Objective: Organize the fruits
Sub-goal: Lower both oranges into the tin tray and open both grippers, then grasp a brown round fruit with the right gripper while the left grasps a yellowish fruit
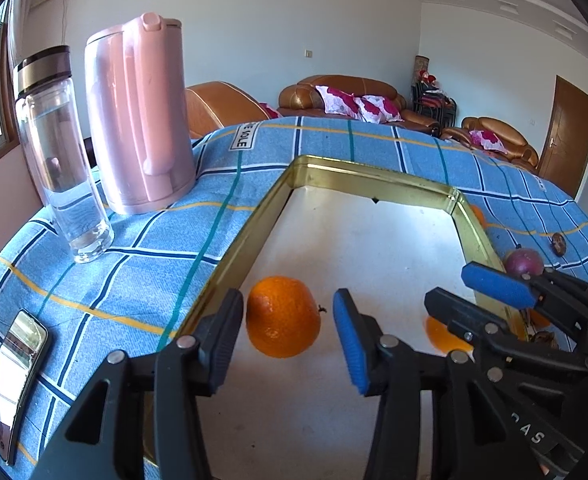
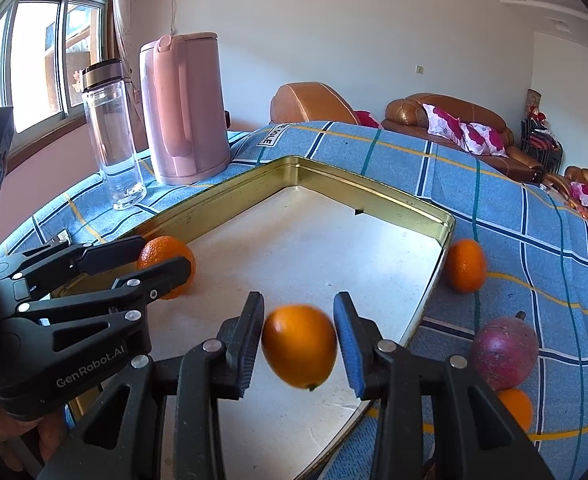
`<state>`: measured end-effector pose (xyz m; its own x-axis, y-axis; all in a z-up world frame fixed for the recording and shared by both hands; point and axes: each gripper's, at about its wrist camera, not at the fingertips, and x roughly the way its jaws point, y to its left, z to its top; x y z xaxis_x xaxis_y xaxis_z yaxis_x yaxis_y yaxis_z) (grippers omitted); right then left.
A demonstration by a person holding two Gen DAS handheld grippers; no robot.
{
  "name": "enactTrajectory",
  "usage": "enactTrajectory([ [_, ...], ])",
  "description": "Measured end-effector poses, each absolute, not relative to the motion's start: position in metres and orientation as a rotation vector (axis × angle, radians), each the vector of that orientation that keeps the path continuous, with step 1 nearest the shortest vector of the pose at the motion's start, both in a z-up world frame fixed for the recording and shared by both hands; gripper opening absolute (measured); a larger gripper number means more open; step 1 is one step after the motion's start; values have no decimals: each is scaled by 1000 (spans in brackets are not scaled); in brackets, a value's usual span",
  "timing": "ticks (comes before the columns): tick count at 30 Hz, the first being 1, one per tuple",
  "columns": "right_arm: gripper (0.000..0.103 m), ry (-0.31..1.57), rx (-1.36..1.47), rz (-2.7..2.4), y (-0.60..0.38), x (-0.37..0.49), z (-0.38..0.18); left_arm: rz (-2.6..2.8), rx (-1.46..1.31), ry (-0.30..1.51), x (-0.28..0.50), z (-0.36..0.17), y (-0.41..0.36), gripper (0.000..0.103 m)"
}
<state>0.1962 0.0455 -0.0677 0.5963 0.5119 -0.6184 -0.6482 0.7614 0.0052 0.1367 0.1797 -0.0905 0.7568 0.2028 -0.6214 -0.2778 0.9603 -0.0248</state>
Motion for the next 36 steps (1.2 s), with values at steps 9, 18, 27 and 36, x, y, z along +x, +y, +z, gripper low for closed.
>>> enactTrajectory([
  [9, 61, 589, -207, 637, 37, 192, -63, 332, -123, 568, 118, -80, 182, 81],
  [18, 65, 528, -105, 590, -49, 169, -38, 284, -199, 465, 94, -68, 183, 101],
  [27, 64, 628, -152, 520, -137, 133, -64, 93, -144, 451, 86, -53, 111, 103],
  [36, 58, 746, -196, 571, -138, 143, -91, -3, -79, 525, 97, -67, 60, 103],
])
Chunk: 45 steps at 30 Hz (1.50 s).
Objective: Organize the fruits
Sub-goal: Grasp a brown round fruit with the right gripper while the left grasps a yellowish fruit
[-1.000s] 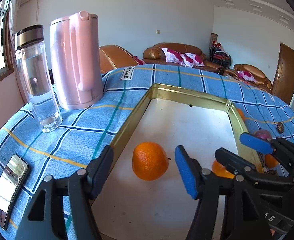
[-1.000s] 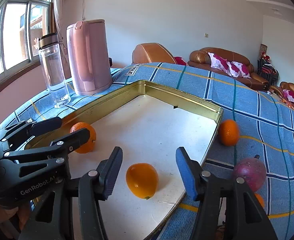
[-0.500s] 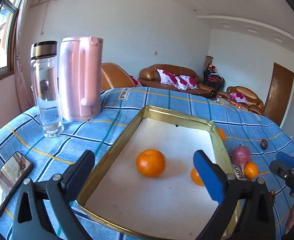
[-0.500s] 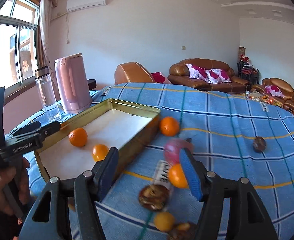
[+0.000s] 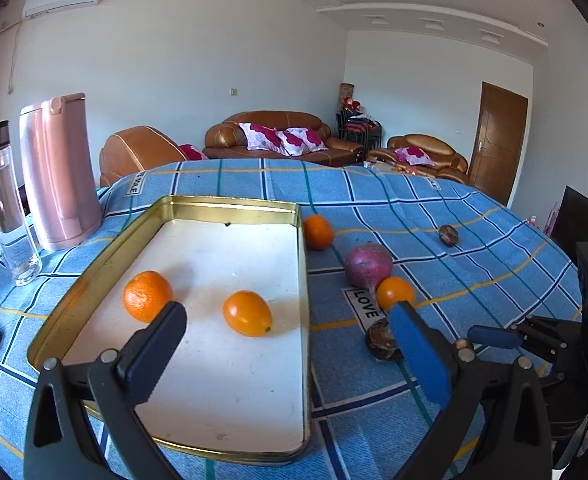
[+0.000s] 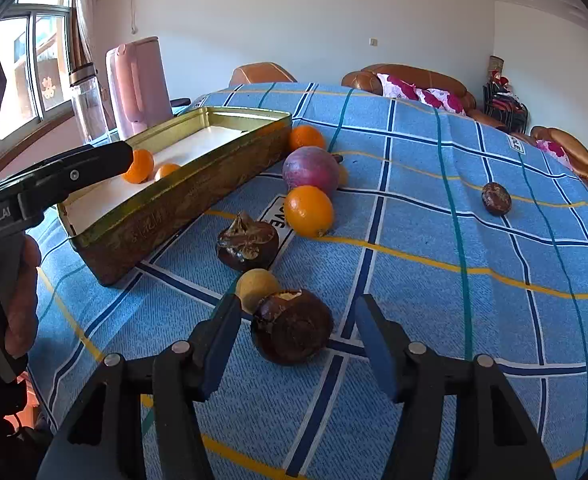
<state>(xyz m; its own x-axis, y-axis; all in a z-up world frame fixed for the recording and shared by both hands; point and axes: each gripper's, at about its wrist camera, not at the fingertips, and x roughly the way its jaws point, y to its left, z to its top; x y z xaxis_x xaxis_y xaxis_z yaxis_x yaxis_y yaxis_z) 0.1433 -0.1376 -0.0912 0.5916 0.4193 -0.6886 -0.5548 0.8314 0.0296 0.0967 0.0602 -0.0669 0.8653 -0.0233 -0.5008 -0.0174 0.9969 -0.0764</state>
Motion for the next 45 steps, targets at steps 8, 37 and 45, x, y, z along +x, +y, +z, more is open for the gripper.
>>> enactTrajectory([
  [8, 44, 793, -166, 609, -140, 149, -95, -54, -48, 543, 97, -68, 41, 103],
  [37, 44, 699, 9, 417, -214, 156, -85, -339, 69, 852, 140, -109, -56, 37],
  [45, 44, 695, 8, 412, -214, 156, -85, -369, 31, 882, 148, -113, -54, 30],
])
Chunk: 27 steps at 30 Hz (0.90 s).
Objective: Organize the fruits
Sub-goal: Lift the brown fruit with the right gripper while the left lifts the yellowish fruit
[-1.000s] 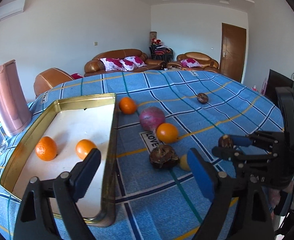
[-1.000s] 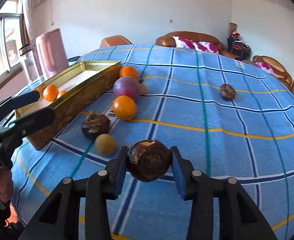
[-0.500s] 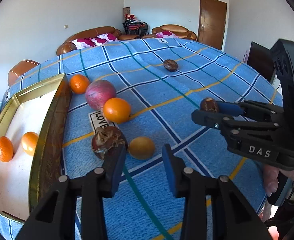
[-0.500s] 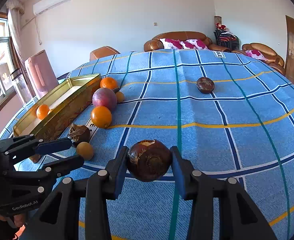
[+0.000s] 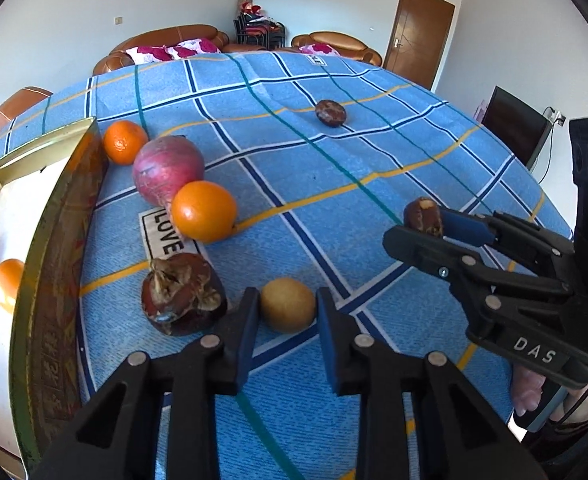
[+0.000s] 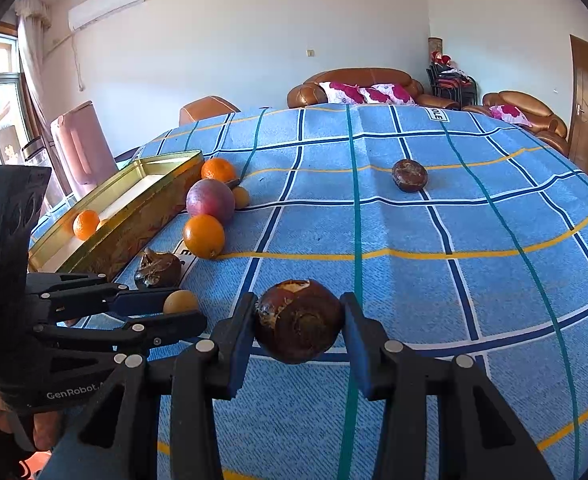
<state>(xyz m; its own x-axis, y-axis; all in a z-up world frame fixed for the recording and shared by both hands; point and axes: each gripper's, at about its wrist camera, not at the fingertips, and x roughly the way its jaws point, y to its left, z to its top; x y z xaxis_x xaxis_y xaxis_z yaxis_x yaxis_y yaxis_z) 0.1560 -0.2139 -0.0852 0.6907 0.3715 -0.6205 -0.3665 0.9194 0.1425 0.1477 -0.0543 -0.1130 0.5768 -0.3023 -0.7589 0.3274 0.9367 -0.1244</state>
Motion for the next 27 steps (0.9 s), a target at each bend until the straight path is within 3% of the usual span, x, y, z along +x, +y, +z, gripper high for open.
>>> enactTrajectory([
  [27, 44, 554, -64, 449, -206, 133, -76, -289, 4, 657, 117, -91, -41, 30],
])
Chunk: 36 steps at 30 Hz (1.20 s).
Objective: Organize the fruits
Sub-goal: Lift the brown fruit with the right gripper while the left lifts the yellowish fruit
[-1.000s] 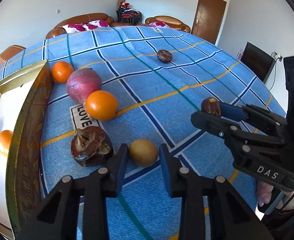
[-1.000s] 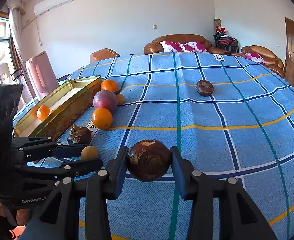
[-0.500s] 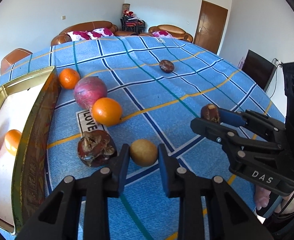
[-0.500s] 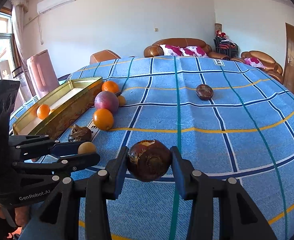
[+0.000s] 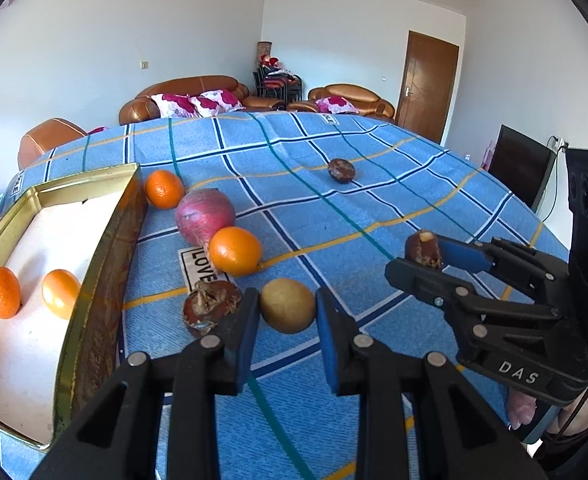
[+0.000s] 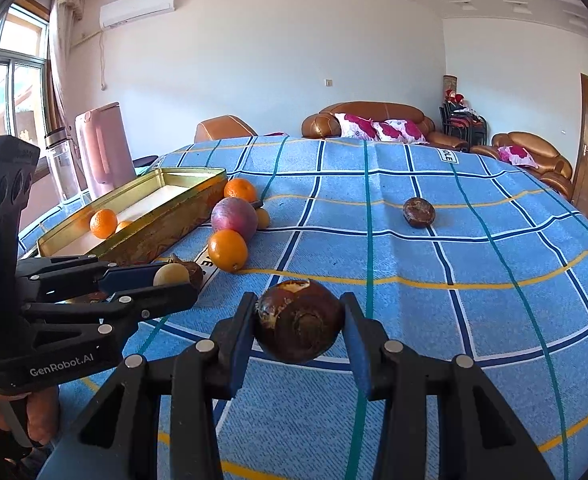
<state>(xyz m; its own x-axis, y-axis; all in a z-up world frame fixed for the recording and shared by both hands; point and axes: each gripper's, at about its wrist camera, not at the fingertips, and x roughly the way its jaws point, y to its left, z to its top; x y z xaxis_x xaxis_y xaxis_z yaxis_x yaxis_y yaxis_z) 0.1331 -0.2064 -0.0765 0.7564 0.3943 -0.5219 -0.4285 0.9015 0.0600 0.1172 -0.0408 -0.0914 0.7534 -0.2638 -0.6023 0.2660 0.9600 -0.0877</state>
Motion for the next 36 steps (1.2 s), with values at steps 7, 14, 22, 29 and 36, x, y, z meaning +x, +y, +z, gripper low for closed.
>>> enactTrajectory([
  [7, 44, 509, -81, 458, -205, 126, -74, -271, 9, 594, 107, -86, -40, 30],
  [14, 44, 474, -89, 461, -205, 120, -72, -267, 4, 551, 101, -83, -39, 30],
  [22, 44, 431, -95, 465, -206, 113, -70, -263, -1, 502, 91, -79, -37, 30],
  [29, 44, 395, -102, 468, -207, 108, -68, -256, 3, 472, 87, -78, -37, 30],
  [36, 44, 372, -104, 469, -208, 104, -67, -258, 7, 442, 82, -76, -37, 30],
])
